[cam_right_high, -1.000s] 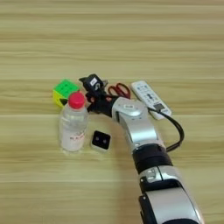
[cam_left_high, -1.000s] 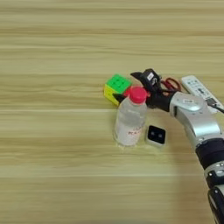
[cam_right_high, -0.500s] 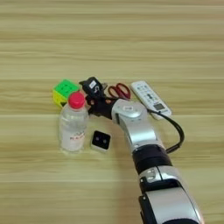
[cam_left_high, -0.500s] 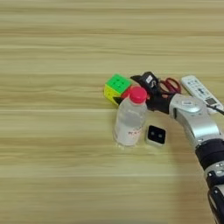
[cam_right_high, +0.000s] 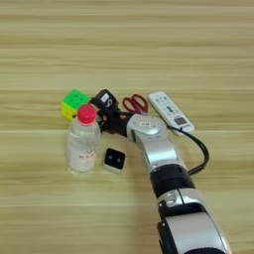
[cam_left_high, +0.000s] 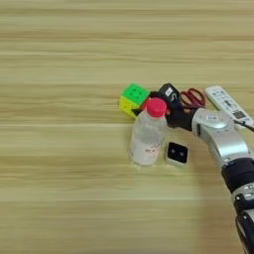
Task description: Move the objects on the table
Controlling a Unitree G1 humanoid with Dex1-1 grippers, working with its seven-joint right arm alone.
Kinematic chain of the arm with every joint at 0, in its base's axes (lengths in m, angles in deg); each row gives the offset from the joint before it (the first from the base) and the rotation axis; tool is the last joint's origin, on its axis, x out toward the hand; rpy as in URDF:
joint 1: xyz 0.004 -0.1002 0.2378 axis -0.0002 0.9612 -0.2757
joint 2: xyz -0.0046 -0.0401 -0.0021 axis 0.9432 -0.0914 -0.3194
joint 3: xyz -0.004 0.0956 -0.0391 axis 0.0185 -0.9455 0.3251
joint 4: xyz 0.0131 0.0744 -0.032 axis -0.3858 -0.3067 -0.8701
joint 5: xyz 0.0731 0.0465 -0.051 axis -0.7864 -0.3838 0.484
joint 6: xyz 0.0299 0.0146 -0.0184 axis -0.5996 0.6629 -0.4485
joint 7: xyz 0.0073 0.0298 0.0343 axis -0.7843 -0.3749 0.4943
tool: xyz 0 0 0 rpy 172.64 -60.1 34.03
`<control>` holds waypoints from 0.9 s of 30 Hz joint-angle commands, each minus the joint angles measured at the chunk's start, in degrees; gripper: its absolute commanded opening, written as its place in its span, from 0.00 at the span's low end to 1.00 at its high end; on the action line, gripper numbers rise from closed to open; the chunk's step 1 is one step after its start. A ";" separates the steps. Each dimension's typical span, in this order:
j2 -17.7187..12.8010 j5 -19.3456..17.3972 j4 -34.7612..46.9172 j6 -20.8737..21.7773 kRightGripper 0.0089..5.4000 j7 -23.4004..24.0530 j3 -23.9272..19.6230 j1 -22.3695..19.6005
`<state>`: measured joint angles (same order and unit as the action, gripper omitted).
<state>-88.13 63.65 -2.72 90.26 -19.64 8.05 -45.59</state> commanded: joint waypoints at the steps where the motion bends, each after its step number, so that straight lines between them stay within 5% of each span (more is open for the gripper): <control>1: -1.40 -0.04 2.28 0.38 0.62 0.60 -0.26 -4.47; 27: -3.24 -1.65 2.45 2.44 0.62 1.15 -4.00 -6.78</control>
<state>-88.89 63.58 -2.74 90.95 -19.83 6.13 -46.29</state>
